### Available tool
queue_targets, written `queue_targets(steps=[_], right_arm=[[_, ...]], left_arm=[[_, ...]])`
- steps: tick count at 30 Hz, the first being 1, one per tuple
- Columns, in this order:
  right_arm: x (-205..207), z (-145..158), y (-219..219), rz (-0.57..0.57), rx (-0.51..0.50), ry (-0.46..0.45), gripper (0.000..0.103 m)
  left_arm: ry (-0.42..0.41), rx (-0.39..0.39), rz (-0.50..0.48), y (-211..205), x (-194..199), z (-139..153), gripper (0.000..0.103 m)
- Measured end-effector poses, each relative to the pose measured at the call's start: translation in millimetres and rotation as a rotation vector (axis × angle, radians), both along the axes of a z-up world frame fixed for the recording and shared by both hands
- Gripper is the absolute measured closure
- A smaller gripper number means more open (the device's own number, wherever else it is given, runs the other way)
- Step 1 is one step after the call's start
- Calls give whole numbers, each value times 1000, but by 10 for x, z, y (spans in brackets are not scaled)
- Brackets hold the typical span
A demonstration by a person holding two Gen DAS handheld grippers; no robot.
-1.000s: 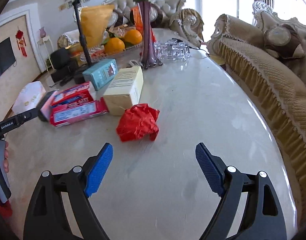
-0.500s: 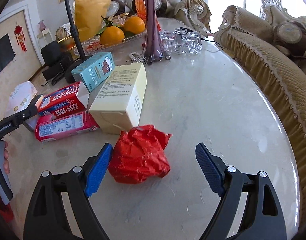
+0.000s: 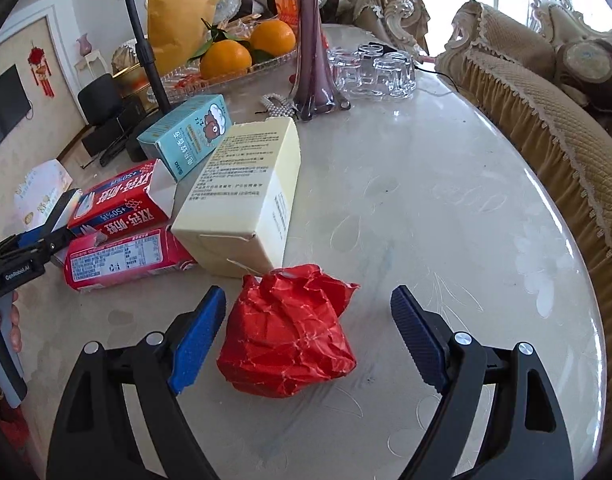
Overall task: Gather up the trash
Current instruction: 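Grasp the black box with the left tool while the right grasps the red crumpled wrapper, then carry the black box and red wrapper to the wastebasket and release both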
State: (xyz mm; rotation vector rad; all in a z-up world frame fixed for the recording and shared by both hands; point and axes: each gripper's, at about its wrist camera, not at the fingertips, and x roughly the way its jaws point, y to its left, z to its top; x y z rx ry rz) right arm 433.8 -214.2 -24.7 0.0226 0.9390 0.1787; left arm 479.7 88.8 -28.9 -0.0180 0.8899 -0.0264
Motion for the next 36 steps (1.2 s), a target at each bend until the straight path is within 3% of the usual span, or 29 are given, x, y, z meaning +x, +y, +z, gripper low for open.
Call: queue_targets(steps=[2,3,6,7,13,19,26,30,36], right_arm=[[4,-6,9,-3,-9,2,24],[11,-11,10,-2,-11,5,28],[-15,6,5,-9,-28,-10,59],[-24,6,-4,-5,-22,-11,62],[-202,97,-92,-22,29,-76,65],[-631,148,21,9,67,-82,65],[-1462,459,192,109,73,-151,65],[-2225,685,206,179,59,-211,65],[-3391,737,114,258,135,-203,65]], left_arm=[[18,10,10,8,3,-26,62],[18,13,12,13,0,-24,63],[22,-4,8,32,-27,-21,63],[20,-17,13,46,-58,-17,63],[-7,-53,24,69,-329,104,63],[-55,-64,1,12,-909,348,63],[-118,-96,-68,-160,-1920,582,63],[-164,-77,-155,-336,-2726,700,63],[-189,-72,-296,-605,-4081,694,63]])
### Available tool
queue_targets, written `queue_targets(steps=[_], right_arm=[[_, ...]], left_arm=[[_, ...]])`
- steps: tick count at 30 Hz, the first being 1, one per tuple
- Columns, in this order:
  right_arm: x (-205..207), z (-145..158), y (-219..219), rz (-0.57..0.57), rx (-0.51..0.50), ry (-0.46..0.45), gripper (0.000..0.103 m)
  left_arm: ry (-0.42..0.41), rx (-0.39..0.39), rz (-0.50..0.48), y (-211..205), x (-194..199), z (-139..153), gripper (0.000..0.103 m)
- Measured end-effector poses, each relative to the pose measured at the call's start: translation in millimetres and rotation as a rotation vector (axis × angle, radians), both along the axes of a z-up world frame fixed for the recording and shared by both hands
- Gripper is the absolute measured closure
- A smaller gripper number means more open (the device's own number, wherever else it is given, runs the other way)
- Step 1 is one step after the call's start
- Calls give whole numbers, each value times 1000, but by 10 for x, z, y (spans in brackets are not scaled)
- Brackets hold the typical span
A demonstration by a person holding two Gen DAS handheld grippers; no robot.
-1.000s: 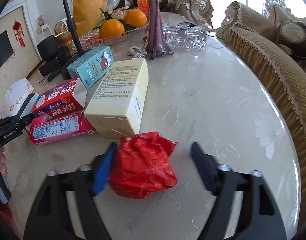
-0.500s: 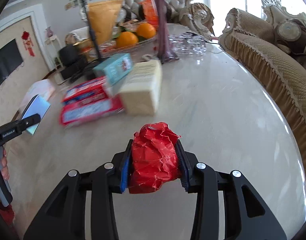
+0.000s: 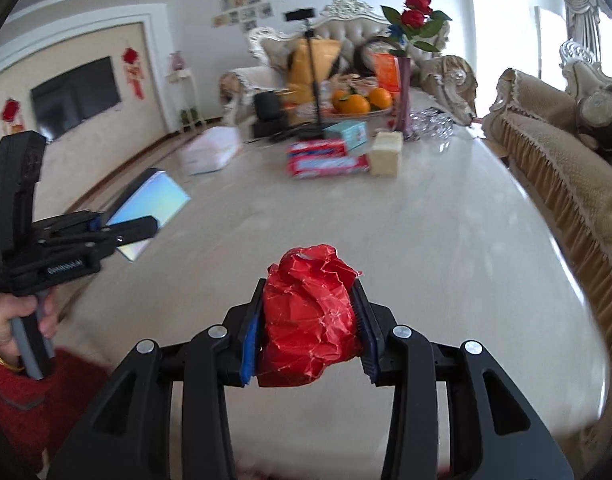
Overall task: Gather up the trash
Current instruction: 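Carry the black box and red wrapper to the wastebasket and release both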
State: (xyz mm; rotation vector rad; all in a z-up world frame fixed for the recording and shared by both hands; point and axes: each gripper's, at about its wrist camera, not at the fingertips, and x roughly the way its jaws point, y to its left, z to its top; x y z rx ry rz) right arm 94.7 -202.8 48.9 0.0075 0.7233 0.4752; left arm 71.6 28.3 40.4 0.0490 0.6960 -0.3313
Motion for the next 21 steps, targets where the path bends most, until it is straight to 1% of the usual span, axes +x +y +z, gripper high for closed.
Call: queue_targets(steps=[1,3,5,7,8,10,11,14,18,19,20,21], right_arm=[[-181,-23,-4,11,4,9,65],[-531,-124,10,33,1,44,65],[-779,-267,17,30,-12,86,65],[-936,-554,36,31,-17,178,65],[-964,-702,44,23,-20,222,65],[-987,-1067,54,-6,-27,317,65],[-976,-1182,60,-12,-25,346,65],[-905,-1598,138,-37,-81,416,65],[-881,-1869,193,-41,-104,463,65],[-866,-1912,216,-39,-109,464,65],[-882,-1942,218,-36,-112,464,64],[-863,-1965,228,-36,-113,463,64]], left_arm=[[8,10,-14,-37,-155,-50,63],[50,19,-53,-123,-518,-238,63],[121,26,-83,-207,-786,-523,63],[198,13,-101,-271,-922,-842,63],[255,13,-114,-324,-972,-1072,63],[312,29,-124,-401,-1010,-1391,63],[354,36,-136,-455,-1002,-1602,63],[409,51,-136,-523,-972,-1931,63],[443,58,-118,-548,-852,-2154,61],[450,61,-113,-545,-853,-2186,49],[457,62,-98,-539,-833,-2228,33],[460,59,-89,-532,-819,-2244,30]])
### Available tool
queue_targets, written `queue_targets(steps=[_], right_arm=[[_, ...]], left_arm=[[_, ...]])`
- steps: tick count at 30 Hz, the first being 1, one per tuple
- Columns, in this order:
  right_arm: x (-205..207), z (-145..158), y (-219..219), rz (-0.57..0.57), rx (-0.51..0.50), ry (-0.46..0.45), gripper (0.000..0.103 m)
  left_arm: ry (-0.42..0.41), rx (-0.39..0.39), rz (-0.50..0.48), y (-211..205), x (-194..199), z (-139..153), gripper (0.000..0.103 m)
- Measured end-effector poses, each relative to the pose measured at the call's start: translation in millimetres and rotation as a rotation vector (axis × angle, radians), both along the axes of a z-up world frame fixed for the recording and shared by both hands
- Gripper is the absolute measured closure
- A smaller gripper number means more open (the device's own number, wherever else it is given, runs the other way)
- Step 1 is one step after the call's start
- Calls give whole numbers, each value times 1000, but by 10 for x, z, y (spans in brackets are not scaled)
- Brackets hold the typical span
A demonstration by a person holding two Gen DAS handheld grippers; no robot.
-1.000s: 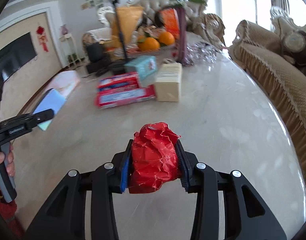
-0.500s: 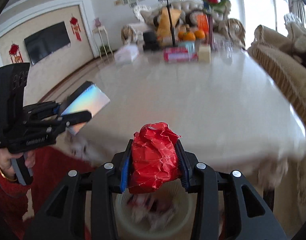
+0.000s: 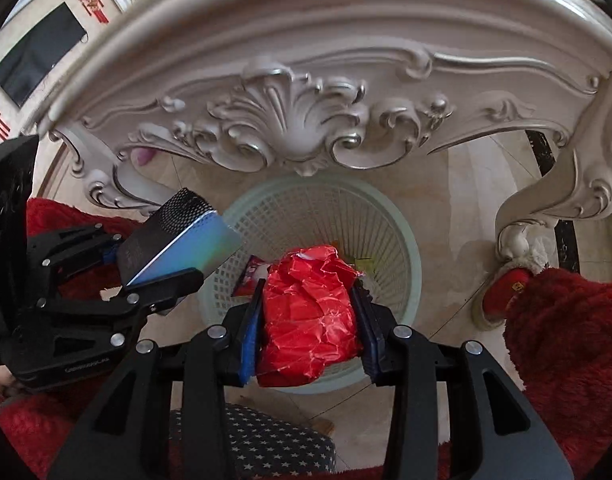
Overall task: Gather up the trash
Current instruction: 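Carry the black box and red wrapper to the wastebasket and release both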
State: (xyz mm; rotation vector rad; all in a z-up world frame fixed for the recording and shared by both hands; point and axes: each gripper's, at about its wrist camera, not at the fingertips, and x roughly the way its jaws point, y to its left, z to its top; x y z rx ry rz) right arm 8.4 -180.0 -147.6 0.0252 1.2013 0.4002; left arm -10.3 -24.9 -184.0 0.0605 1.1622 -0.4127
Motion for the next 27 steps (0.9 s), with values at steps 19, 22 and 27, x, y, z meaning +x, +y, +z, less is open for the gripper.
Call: queue_targets(steps=[19,22,27], right_arm=[[-409,319,-160,-29,-36,-64,30],[-429,580,-130,-15,2,-104,30],[-131,1100,-184,-22,93,-190,30]], left_arm=[[-93,-37,69,389,-131,578,30],[-167,-70,41,463,-92,985,30],[-332,-19,-26,559,388,1664,30]])
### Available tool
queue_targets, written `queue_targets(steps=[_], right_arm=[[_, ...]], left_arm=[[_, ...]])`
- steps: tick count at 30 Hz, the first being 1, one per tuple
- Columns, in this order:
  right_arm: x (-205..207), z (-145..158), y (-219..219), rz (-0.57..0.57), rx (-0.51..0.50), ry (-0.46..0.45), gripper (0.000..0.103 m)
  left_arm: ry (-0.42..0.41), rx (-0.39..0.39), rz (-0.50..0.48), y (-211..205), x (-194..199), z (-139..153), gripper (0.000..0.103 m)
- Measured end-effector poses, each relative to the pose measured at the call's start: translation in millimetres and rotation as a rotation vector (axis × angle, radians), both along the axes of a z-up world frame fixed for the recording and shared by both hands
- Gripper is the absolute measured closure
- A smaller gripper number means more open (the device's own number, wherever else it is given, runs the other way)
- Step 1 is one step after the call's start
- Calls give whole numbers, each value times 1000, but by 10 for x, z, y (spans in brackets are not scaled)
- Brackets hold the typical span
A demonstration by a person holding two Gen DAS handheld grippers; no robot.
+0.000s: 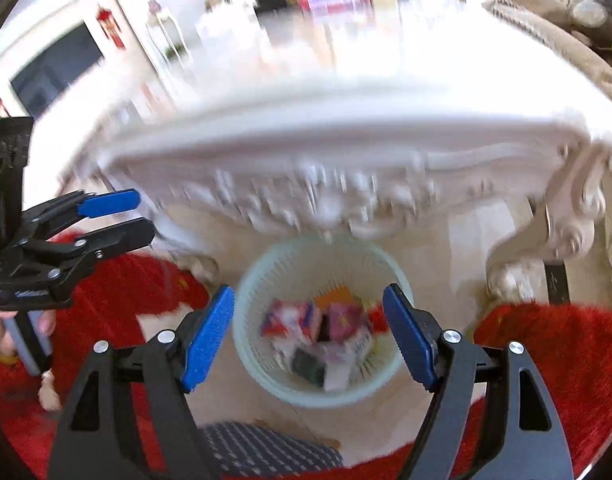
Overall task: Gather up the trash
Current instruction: 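Carry the black box and red wrapper to the wastebasket and release both, then move both open tools back over the table toward the red toothpaste box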
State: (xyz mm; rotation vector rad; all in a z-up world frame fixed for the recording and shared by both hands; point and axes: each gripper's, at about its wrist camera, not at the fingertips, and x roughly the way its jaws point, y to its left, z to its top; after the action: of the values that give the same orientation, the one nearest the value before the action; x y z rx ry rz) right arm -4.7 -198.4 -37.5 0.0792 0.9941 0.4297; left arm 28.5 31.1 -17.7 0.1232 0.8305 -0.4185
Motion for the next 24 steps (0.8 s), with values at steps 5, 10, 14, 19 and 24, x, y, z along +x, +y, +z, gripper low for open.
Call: queue_targets(steps=[5,10,14,19,24], right_arm=[[715,505,-155,-80,-14,-124,30],[1777,772,-178,-155,-73,-265,24],[2520,789,-208,-205,-67,-291,24],[3264,748,-161,-232,-65,-257,24],[3807,654,12,-206,-96,-212,24]], left_arm=[[-122,27,-35,22,1076,463,27],[-110,45,-102,-105,2131,524,27],[-122,37,-162,-192,2630,493,27],[-90,-11,-218,-190,3178,458,27],[-88,31,-306,-299,3600,409,27]])
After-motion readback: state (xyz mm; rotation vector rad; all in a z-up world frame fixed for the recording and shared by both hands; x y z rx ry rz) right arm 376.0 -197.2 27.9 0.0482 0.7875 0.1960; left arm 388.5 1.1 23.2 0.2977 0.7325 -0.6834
